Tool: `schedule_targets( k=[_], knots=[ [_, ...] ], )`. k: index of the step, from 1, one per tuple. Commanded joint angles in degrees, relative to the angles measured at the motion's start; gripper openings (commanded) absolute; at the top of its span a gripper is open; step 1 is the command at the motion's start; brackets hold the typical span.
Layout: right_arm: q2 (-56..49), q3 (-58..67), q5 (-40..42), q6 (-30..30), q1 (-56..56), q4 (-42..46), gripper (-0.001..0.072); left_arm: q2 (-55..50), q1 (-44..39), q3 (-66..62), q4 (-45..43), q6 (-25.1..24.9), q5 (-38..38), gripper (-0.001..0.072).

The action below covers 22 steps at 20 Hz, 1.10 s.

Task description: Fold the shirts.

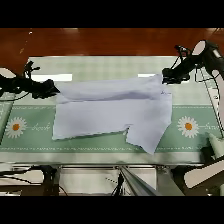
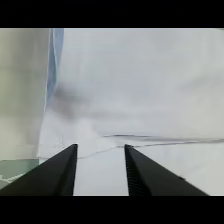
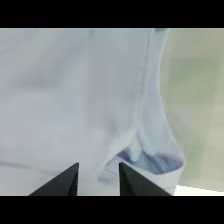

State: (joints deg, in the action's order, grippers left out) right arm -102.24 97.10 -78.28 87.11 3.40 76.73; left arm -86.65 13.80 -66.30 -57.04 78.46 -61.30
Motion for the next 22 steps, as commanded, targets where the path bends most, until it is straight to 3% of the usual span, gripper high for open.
schedule_targets(
  k=[1, 5, 8, 10, 13, 16, 22],
  knots=[
    [2.54, 0.04, -6.75, -4.74, 1.05, -1.53, 0.0351, -0.09, 2.4, -4.02, -0.24, 0.46, -8.63, 0.0448],
    [8.61, 0.02, -18.29, -3.43, 5.14, 9.27, 0.0348, 1.44, 9.29, -9.4, -0.42, 0.44, -22.1, 0.0457],
    [13.33, -3.76, -19.45, -3.34, 11.06, 10.32, 0.0374, 6.19, 12.55, -3.61, -5.14, -1.79, -26.45, 0.0457],
    [16.63, -10.84, -17.62, -4.48, 15.34, 7.34, 0.0542, 10.6, 14.03, 5.42, -7.56, -4.07, -25.57, 0.0459],
    [19.98, -22.73, -13.07, -8.46, 20.39, -3.85, 0.0546, 13.33, 15.89, 17.49, -7.5, -4.76, -23.15, 0.0613],
    [21.4, -30.1, -9.11, -11.89, 21.22, -7.48, 0.0545, 13.14, 15.82, 24.57, -7.08, -8.55, -22.08, 0.0613],
    [21.4, -32.48, -4.66, -13.33, 21.14, -11.56, 0.0534, 12.72, 15.45, 28.11, -2.86, -8.61, -12.44, 0.0612]
  ],
)
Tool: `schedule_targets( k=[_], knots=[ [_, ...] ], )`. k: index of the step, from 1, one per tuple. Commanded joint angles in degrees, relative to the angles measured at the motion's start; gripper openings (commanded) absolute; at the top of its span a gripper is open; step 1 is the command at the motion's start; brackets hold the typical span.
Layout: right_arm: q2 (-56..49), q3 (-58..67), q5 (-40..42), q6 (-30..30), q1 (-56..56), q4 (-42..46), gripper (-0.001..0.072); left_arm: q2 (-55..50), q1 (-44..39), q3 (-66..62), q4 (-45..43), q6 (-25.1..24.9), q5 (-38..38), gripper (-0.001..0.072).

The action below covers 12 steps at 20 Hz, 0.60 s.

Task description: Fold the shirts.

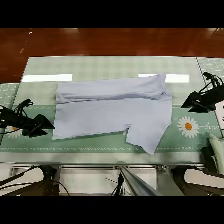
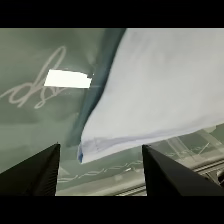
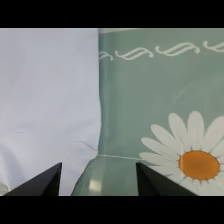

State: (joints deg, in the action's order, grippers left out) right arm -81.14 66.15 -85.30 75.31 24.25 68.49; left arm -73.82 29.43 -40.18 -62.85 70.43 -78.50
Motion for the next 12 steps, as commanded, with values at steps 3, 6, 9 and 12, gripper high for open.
schedule_targets(
  k=[3, 6, 9, 12],
  knots=[
    [0.31, -1.53, 2.86, -2.25, 0.28, -4.57, 0.0534, -2.64, -3.28, 2.34, 8.02, -0.59, 6.86, 0.0612],
    [0.31, -1.53, 2.54, -2.32, 0.28, -4.59, 0.0534, -7.02, -9.9, 2.34, 9.81, -0.55, 8.17, 0.0609],
    [0.31, -1.53, 0.57, -2.43, 0.42, -4.5, 0.0534, -10.27, -14.49, 2.34, 9.84, -0.15, 9.07, 0.004],
    [1.46, -2.67, -0.04, -3.02, 1.07, -1.09, 0.0534, -10.1, -14.69, 2.32, 9.77, -0.2, 8.81, 0.0025]
  ],
)
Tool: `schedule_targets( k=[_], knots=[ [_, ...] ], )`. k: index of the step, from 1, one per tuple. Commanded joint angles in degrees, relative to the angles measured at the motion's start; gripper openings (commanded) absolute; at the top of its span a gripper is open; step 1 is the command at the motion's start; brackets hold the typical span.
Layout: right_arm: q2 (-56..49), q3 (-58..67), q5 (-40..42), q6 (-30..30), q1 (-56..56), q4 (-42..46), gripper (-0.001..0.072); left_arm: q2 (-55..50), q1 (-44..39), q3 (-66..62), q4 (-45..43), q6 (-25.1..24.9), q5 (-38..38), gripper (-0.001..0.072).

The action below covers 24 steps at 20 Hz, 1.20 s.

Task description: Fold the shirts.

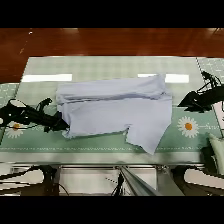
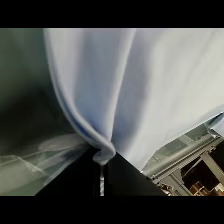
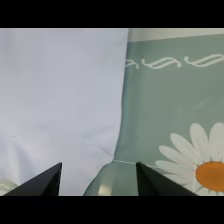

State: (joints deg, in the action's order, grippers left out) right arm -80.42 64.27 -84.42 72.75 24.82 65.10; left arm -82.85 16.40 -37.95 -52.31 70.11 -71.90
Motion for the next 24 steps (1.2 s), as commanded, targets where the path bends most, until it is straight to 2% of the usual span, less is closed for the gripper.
schedule_targets(
  k=[1, 6, 8, 13, 15, 18, 19, 21, 24],
  knots=[
    [1.73, -2.43, -1.4, -0.46, 1.29, 2.47, 0.0534, -1.03, -1.66, 0.09, -0.7, 0.13, 2.05, 0.0024],
    [10.54, -18.78, 5.38, -3.19, 4.35, -1.97, 0.0534, -1.03, -1.66, 0.09, -0.72, -1.57, 0.94, 0.0024],
    [11.19, -23.04, 7.5, -4.94, 4.35, -5.22, 0.0535, -1.03, -1.66, 0.09, -0.72, -1.57, 0.83, 0.0025],
    [11.19, -29.7, 16.57, -4.87, 2.14, -12.41, 0.0534, -1.03, -1.66, 0.09, -0.72, -2.21, 0.79, 0.0024],
    [11.19, -30.53, 21.24, -3.19, -3.02, -11.96, 0.053, -1.03, -1.66, -0.13, -0.68, -2.21, 0.79, 0.0024],
    [11.17, -30.6, 29.0, 5.51, -11.5, -7.5, 0.0523, -1.01, -1.66, -0.87, -0.66, -2.21, 0.79, 0.0025],
    [11.19, -30.58, 30.29, 7.5, -13.35, -5.31, 0.037, -1.01, -1.66, -1.14, -0.68, -2.23, 0.81, 0.0025],
    [11.26, -30.47, 30.32, 7.61, -14.32, -4.79, 0.0027, -1.01, -1.66, -1.81, -0.7, -2.62, 0.74, 0.0024],
    [12.52, -26.47, 26.49, 4.33, -14.16, -5.05, 0.0021, 0.74, -1.66, -4.59, -0.07, -3.74, -0.7, 0.0024]
  ],
)
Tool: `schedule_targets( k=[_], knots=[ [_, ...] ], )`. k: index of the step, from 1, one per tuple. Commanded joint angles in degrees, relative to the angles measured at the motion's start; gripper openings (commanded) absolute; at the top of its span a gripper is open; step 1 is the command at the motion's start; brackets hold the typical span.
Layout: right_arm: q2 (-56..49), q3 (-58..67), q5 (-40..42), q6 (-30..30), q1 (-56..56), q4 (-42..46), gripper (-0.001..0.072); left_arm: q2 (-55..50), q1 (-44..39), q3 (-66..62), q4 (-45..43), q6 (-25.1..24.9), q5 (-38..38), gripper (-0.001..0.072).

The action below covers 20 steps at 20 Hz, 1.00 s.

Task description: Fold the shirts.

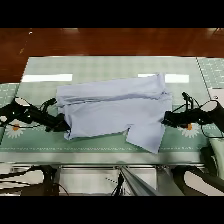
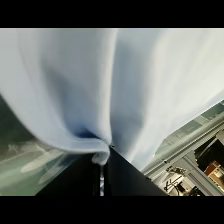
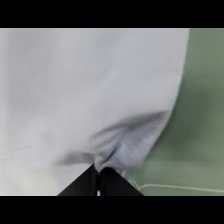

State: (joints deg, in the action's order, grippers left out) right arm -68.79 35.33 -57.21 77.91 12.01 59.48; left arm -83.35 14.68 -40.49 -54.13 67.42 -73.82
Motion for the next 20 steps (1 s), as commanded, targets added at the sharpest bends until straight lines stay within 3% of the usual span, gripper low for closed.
schedule_targets(
  k=[1, 5, 9, 15, 20],
  knots=[
    [1.97, 5.18, -1.86, -2.21, -1.36, 0.44, 0.0021, 2.71, 0.07, -3.67, 1.68, -1.16, 0.61, 0.0024],
    [4.07, 18.25, 2.16, -1.68, -1.42, -3.74, 0.0019, 9.73, 0.17, -13.46, 1.68, -1.42, 2.16, 0.0024],
    [-1.97, 28.94, 13.86, -1.7, -4.42, -10.1, 0.0018, 10.38, -0.42, -20.24, 3.56, -0.52, 11.52, 0.0024],
    [-19.17, 37.59, 23.5, -1.64, -8.66, -10.38, 0.0019, 4.28, -3.28, -20.52, 9.68, -0.57, 29.14, 0.0024],
    [-25.53, 37.7, 25.49, -0.24, -8.5, -12.87, 0.002, -3.87, -4.11, -20.55, 9.81, -0.52, 31.69, 0.0025]
  ],
)
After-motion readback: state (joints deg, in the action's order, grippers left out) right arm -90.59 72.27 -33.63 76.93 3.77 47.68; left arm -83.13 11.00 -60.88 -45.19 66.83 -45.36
